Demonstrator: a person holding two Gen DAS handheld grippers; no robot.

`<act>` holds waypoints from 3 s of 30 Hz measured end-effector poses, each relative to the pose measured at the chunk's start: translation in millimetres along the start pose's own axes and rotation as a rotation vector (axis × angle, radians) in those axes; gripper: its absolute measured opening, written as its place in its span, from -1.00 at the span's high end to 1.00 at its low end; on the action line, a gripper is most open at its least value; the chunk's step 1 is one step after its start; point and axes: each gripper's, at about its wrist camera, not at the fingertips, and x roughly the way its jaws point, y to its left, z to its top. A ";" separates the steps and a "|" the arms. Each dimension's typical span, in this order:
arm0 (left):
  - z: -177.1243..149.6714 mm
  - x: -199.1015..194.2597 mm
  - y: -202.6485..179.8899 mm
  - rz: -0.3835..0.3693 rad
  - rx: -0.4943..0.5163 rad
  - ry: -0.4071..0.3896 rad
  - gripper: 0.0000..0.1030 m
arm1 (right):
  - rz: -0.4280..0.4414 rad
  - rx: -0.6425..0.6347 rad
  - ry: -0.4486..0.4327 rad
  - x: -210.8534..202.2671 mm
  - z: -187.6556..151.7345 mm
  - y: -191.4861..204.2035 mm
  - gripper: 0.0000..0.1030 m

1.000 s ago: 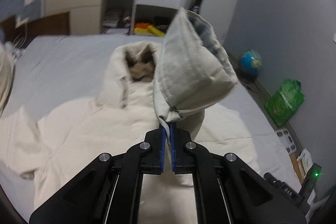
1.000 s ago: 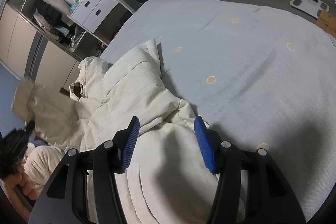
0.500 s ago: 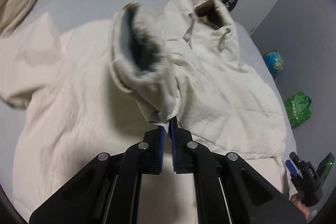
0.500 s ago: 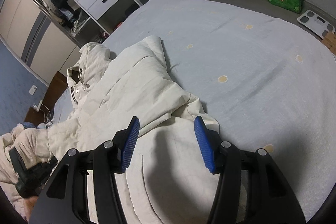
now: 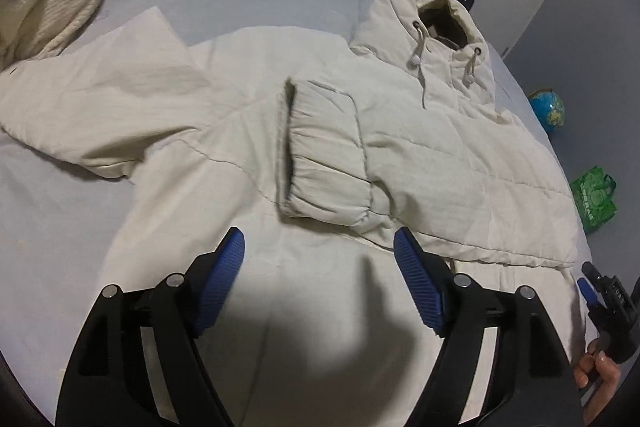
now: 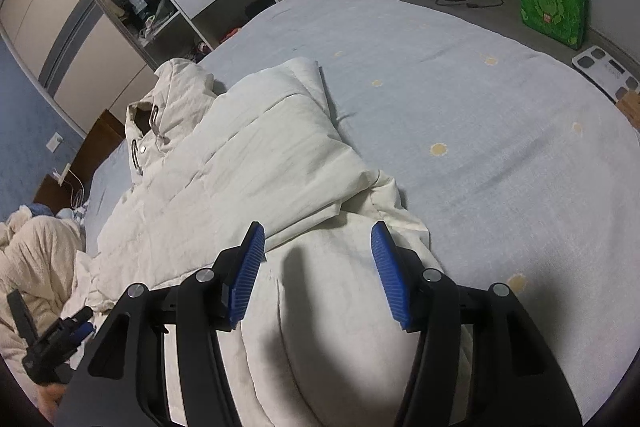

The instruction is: Fold large clothes

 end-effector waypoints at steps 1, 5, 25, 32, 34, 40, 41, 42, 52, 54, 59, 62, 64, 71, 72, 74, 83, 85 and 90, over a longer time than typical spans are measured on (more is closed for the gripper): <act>1.0 -2.1 2.3 0.002 -0.005 0.000 -0.44 | 0.000 -0.007 0.000 -1.6 -0.7 1.8 -0.05; 3.7 -17.1 17.3 0.009 -0.024 -0.005 -0.59 | 0.007 -0.029 0.001 -7.7 -3.3 6.1 -0.13; 28.9 -72.5 124.3 -0.063 -0.221 -0.034 -0.87 | 0.015 -0.342 0.139 -43.5 -55.4 75.5 -0.44; 35.6 -75.9 198.4 0.025 -0.243 -0.060 -0.87 | 0.024 -0.431 0.159 -40.4 -67.1 91.8 -0.46; 36.9 -74.2 216.1 0.058 -0.247 -0.073 -0.87 | 0.030 -0.433 0.172 -36.8 -67.9 91.9 -0.46; 44.1 -64.4 270.0 0.149 -0.273 -0.086 -0.86 | 0.037 -0.395 0.220 -22.6 -67.6 86.0 -0.46; 46.3 -62.8 276.2 0.162 -0.273 -0.086 -0.86 | 0.035 -0.393 0.228 -20.3 -68.0 85.9 -0.46; 49.3 -61.0 285.3 0.176 -0.276 -0.088 -0.86 | 0.031 -0.394 0.233 -18.7 -68.8 86.1 -0.46; 68.1 -42.1 349.6 0.188 -0.441 -0.117 -0.85 | 0.029 -0.420 0.235 -12.8 -71.5 91.5 -0.46; 69.9 -39.0 356.9 0.183 -0.456 -0.125 -0.82 | 0.034 -0.416 0.229 -13.6 -70.7 91.4 -0.46; 70.1 -27.5 374.6 0.132 -0.535 -0.133 -0.77 | 0.037 -0.406 0.227 -11.6 -69.8 91.2 -0.46; 70.2 -26.1 380.3 0.117 -0.564 -0.170 -0.72 | 0.040 -0.405 0.229 -10.0 -70.0 91.8 -0.46; 72.7 -23.0 379.4 0.129 -0.546 -0.165 -0.49 | 0.042 -0.400 0.230 -9.3 -69.7 91.4 -0.46; 77.4 -19.5 364.1 0.116 -0.474 -0.124 0.86 | 0.055 -0.382 0.231 -7.2 -67.7 88.9 -0.46; 78.2 -22.3 359.1 0.112 -0.455 -0.135 0.88 | 0.058 -0.380 0.230 -7.3 -67.3 88.7 -0.46; 80.0 -32.6 346.9 0.099 -0.425 -0.169 0.91 | 0.064 -0.376 0.225 -8.6 -66.7 88.2 -0.46; 103.7 -88.1 263.3 -0.002 -0.246 -0.301 0.92 | 0.104 -0.343 0.192 -18.8 -62.5 83.5 -0.46; 108.8 -97.0 242.6 -0.017 -0.204 -0.323 0.92 | 0.116 -0.332 0.184 -21.6 -61.6 81.8 -0.46; 112.4 -119.3 178.5 -0.060 -0.124 -0.364 0.92 | 0.149 -0.299 0.162 -29.7 -58.2 76.2 -0.46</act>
